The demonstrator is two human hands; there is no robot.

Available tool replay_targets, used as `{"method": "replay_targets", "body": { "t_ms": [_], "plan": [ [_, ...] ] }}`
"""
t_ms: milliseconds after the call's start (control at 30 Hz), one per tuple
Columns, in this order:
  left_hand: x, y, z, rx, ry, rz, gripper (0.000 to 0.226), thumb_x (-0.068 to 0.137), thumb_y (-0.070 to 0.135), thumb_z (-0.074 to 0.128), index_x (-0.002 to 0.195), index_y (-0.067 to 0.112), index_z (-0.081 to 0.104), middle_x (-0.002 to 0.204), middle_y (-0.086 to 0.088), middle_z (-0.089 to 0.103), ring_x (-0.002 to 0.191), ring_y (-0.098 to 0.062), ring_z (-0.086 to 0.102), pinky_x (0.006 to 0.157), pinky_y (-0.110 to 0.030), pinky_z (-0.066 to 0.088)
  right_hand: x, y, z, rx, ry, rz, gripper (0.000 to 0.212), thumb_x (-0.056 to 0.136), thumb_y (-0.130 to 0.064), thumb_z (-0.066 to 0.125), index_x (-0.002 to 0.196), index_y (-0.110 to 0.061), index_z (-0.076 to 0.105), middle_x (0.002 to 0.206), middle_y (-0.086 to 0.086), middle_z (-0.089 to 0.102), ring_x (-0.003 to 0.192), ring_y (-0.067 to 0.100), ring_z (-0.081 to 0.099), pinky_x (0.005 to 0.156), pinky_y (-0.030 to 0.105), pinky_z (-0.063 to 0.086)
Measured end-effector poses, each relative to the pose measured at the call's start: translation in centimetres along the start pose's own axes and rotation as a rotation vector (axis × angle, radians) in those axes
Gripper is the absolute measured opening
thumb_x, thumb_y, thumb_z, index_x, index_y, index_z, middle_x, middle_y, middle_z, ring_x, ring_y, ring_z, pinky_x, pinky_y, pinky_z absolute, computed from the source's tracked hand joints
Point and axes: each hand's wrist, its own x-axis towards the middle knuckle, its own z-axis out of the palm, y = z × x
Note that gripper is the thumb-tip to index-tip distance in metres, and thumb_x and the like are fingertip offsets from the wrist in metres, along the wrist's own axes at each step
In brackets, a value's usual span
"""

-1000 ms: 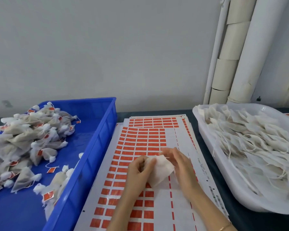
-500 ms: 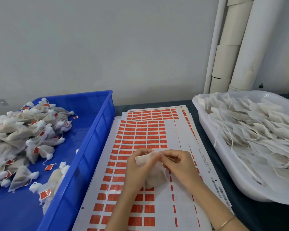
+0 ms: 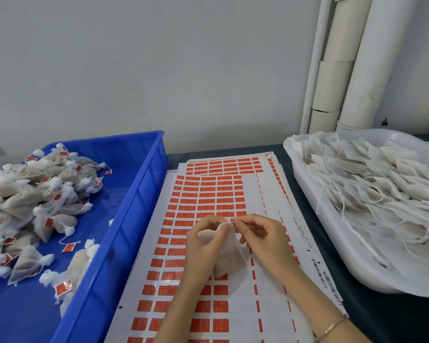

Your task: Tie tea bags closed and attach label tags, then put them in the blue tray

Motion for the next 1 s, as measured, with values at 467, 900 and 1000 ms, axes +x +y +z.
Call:
{"method": "replay_targets", "body": {
  "t_ms": [467,900,1000],
  "plan": [
    [-0.3,0.1,0.5,-0.03,-0.084,-0.006,0.023,0.084,0.029,0.054,0.075,0.011,0.067,0.07,0.003,0.065,0.069,-0.008,0.062,0.064,-0.013,0.049,-0.2,0.4,0.4,-0.188,0.072,-0.138,0.02,0.086,-0.017,0.069,0.085,-0.035,0.06,0.086,-0.018,0.064,0.09,-0.002,0.06,0.069,0.007,0.049],
    [-0.6,0.3,0.5,0.003,-0.065,0.032,0.02,0.082,0.021,0.052,0.069,0.01,0.063,0.063,0.003,0.063,0.065,-0.013,0.061,0.062,-0.016,0.051,0.4,1.2,-0.6,-0.48,0.259,-0.065,0.023,0.08,-0.027,0.073,0.072,-0.036,0.053,0.072,-0.025,0.057,0.065,0.006,0.059,0.059,0.012,0.045],
    [-0.7,0.4,0.6,0.018,-0.103,0.027,0.019,0.08,0.021,0.052,0.069,0.012,0.064,0.065,0.004,0.063,0.067,-0.014,0.062,0.063,-0.017,0.052,0.5,1.1,-1.0,-0.518,0.302,-0.045,0.024,0.08,-0.027,0.073,0.07,-0.035,0.053,0.07,-0.023,0.057,0.063,0.006,0.057,0.056,0.011,0.04]
  ]
}}
